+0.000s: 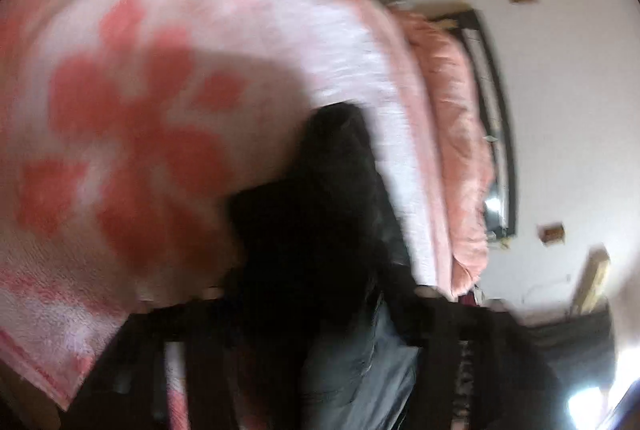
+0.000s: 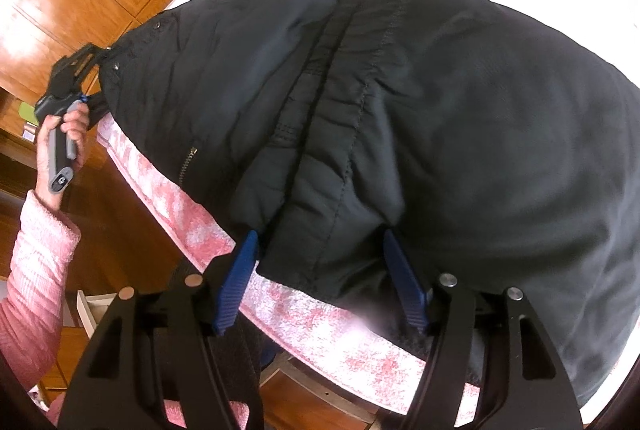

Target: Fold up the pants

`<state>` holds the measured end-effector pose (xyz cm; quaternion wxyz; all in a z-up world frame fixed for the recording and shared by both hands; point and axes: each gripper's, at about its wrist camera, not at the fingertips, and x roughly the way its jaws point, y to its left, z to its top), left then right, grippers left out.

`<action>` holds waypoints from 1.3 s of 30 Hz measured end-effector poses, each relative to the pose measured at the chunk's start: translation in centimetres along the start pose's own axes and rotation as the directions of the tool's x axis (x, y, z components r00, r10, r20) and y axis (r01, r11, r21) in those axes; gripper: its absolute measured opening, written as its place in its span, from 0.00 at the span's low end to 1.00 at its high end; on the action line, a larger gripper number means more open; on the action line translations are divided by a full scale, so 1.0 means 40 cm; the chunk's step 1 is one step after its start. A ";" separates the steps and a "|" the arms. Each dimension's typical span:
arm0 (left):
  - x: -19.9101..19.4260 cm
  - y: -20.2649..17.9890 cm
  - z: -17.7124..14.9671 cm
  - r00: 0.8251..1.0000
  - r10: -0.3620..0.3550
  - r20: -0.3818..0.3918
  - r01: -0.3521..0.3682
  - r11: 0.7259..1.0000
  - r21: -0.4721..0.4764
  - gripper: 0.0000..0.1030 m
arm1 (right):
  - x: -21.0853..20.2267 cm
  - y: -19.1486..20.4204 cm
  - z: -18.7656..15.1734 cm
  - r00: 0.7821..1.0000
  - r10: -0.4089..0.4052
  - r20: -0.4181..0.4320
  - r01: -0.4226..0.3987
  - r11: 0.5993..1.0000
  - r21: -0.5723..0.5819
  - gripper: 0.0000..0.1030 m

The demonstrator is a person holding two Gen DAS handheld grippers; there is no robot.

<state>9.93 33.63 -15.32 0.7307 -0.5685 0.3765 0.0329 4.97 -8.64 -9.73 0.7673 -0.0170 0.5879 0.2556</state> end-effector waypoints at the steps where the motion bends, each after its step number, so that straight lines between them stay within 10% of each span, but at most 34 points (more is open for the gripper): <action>1: 0.011 0.013 0.005 1.000 0.004 -0.004 -0.004 1.000 -0.020 0.65 | -0.001 -0.002 -0.001 1.000 0.003 0.002 -0.003 1.000 0.000 0.64; 8: 0.010 -0.009 -0.002 0.999 -0.044 0.012 0.044 0.999 -0.018 0.32 | -0.009 -0.029 -0.007 0.999 0.036 0.007 -0.036 0.999 0.020 0.64; 21: -0.073 -0.159 -0.074 0.984 -0.168 0.054 0.160 0.978 0.132 0.26 | -0.064 -0.080 -0.017 0.995 0.085 0.058 -0.091 0.991 0.101 0.60; 39: -0.137 -0.517 -0.419 0.972 -0.217 -0.089 0.229 0.791 0.568 0.26 | -0.262 -0.185 -0.100 0.970 0.012 0.244 -0.057 0.983 0.176 0.60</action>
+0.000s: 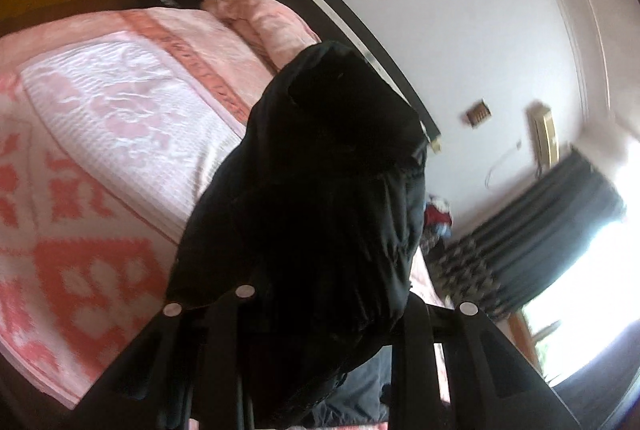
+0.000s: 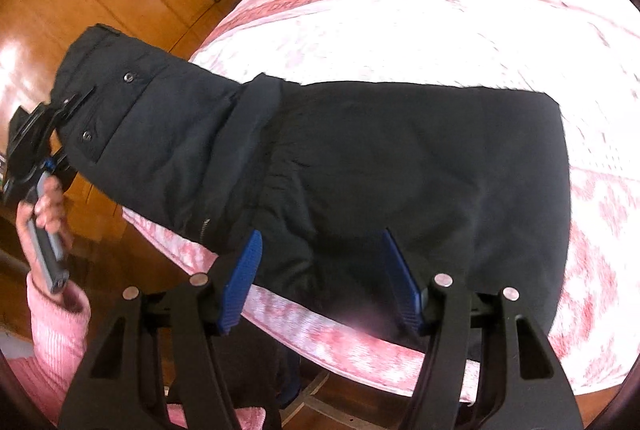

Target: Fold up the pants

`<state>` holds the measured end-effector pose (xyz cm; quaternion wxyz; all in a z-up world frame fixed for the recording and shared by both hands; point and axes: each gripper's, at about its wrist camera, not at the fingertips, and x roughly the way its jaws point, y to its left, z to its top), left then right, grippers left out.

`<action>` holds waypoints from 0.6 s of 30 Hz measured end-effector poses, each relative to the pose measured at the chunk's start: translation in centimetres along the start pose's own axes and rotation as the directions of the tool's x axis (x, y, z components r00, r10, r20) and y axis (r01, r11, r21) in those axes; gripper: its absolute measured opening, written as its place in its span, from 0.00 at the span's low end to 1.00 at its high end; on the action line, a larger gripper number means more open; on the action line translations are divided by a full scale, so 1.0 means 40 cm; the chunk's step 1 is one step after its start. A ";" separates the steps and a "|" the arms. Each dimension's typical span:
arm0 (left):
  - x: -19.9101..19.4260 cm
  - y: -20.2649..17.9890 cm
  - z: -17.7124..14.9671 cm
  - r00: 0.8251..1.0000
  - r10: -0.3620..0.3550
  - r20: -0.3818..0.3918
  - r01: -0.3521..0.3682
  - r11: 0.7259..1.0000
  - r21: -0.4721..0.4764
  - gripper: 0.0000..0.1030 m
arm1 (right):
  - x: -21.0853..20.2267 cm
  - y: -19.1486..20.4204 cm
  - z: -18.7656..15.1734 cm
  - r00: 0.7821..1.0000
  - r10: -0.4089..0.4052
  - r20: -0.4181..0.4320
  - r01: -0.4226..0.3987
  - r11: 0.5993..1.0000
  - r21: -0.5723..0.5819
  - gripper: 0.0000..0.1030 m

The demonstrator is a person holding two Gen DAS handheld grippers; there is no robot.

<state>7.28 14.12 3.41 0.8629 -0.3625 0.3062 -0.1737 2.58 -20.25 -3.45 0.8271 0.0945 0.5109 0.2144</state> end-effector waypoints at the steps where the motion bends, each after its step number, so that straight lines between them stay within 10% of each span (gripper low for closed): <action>1: 0.013 -0.024 -0.012 1.000 0.008 -0.015 -0.008 1.000 0.029 0.26 | -0.005 -0.017 -0.006 1.000 0.000 0.003 0.000 1.000 0.016 0.60; 18: 0.184 -0.242 -0.275 0.969 0.163 -0.186 -0.101 0.948 0.302 0.27 | -0.027 -0.084 -0.056 1.000 -0.005 0.027 0.003 0.997 0.071 0.61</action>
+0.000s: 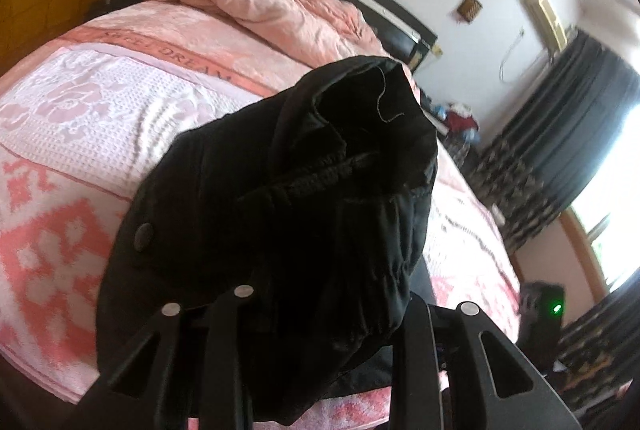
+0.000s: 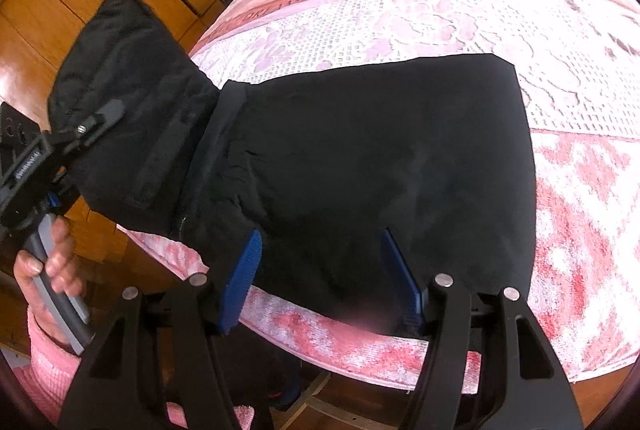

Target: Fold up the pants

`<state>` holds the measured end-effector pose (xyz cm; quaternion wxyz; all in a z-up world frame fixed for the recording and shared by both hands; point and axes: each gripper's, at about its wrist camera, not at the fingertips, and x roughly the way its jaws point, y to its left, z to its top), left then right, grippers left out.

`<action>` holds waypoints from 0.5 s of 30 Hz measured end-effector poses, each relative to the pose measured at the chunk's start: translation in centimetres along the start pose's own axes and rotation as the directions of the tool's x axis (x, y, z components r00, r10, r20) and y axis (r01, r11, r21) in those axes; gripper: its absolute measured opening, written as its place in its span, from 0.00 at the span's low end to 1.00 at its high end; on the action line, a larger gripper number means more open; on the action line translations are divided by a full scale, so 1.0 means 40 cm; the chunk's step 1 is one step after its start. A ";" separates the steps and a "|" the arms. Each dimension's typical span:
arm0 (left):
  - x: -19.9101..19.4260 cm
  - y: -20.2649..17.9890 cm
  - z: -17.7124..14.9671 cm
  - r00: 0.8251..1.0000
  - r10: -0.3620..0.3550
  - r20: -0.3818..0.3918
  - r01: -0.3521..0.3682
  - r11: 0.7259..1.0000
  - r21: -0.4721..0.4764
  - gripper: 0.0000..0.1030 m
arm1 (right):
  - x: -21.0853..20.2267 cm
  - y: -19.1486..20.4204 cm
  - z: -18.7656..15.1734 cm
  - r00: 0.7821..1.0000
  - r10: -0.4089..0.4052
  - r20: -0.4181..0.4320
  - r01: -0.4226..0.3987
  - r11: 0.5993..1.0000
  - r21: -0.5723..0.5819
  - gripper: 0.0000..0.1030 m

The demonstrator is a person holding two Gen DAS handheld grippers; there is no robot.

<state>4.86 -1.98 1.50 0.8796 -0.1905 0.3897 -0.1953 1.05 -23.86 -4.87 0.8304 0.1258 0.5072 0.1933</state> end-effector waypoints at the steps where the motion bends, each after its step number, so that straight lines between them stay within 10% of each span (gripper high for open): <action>1: 0.014 -0.014 -0.010 1.000 0.011 -0.014 -0.011 1.000 0.015 0.27 | 0.000 -0.003 -0.001 1.000 -0.002 0.002 0.002 1.000 0.003 0.61; 15: 0.191 -0.102 -0.122 0.971 0.178 -0.159 -0.141 0.965 0.220 0.29 | 0.037 -0.037 -0.023 0.999 -0.037 -0.020 0.038 0.999 0.033 0.62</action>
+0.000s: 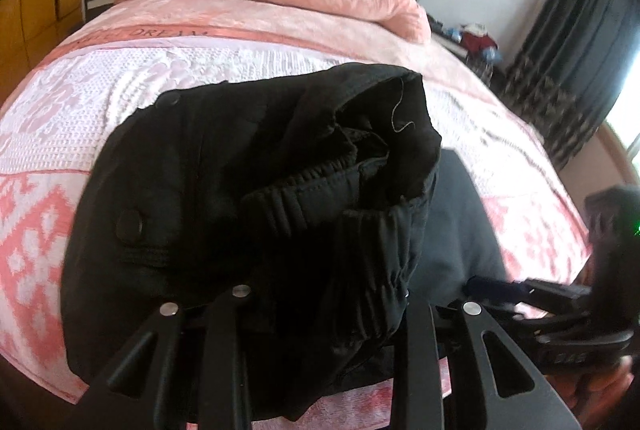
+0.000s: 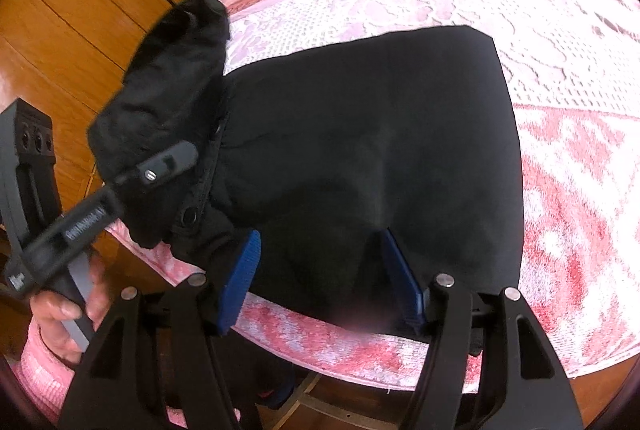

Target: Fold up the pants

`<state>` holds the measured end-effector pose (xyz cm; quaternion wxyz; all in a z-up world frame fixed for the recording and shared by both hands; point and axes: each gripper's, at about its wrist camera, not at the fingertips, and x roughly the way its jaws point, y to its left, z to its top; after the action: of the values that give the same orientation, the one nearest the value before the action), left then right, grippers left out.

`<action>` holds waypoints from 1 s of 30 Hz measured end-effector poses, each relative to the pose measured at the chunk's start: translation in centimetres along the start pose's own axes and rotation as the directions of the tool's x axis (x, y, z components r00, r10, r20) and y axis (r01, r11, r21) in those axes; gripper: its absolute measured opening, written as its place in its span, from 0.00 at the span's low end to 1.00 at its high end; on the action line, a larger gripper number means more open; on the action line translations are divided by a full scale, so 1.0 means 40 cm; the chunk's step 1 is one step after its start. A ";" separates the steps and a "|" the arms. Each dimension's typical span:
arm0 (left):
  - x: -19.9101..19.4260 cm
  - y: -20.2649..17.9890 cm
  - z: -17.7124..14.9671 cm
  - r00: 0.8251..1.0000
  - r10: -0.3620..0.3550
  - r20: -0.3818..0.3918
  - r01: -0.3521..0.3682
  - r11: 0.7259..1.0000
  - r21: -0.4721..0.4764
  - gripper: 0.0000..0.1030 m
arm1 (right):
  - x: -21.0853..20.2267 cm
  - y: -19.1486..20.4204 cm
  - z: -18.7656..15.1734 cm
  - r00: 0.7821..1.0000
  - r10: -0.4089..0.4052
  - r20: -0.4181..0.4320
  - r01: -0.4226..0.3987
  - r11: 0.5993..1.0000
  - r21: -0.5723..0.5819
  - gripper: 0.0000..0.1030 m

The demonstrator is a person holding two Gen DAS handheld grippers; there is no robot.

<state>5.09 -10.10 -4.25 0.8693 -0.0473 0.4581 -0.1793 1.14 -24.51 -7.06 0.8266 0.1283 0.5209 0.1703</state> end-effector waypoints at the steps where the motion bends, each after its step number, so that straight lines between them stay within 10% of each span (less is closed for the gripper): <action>1: 0.006 -0.003 -0.005 1.000 0.007 -0.003 -0.007 1.000 0.009 0.29 | -0.001 -0.001 -0.004 1.000 0.000 0.000 0.000 1.000 0.003 0.62; 7: -0.003 -0.027 0.000 0.997 0.039 -0.060 -0.035 0.997 0.067 0.43 | -0.001 -0.010 -0.007 1.000 0.008 -0.007 -0.008 1.000 0.015 0.63; 8: -0.012 -0.029 0.002 0.996 0.032 -0.081 -0.025 0.997 0.078 0.58 | -0.003 -0.010 -0.007 1.000 0.006 -0.007 -0.006 1.000 0.016 0.65; 9: -0.035 -0.016 0.004 0.995 -0.014 -0.097 0.021 0.998 0.061 0.78 | -0.003 -0.014 -0.005 1.000 0.005 -0.006 -0.004 1.000 0.017 0.65; 15: -0.181 0.025 0.011 0.974 -0.220 -0.058 0.217 0.975 -0.048 0.86 | -0.018 -0.026 0.002 1.000 0.007 -0.001 -0.007 0.999 0.038 0.68; 20: -0.221 0.140 0.025 0.999 -0.043 -0.007 0.042 0.994 -0.099 0.88 | -0.051 -0.022 0.011 0.999 0.012 0.029 -0.014 0.998 0.065 0.71; 26: -0.125 0.222 0.007 0.978 0.177 -0.106 -0.188 0.977 -0.097 0.88 | -0.108 0.028 0.043 0.995 0.060 0.074 -0.064 0.996 0.054 0.84; 30: -0.060 0.225 -0.015 0.971 0.168 -0.171 -0.184 0.979 -0.083 0.89 | -0.113 0.084 0.078 0.994 0.087 0.068 -0.089 0.995 0.033 0.88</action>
<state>5.77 -0.80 -4.95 0.8380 -0.0343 0.5385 -0.0817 1.66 -23.42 -0.74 0.8328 0.1716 0.4897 0.1929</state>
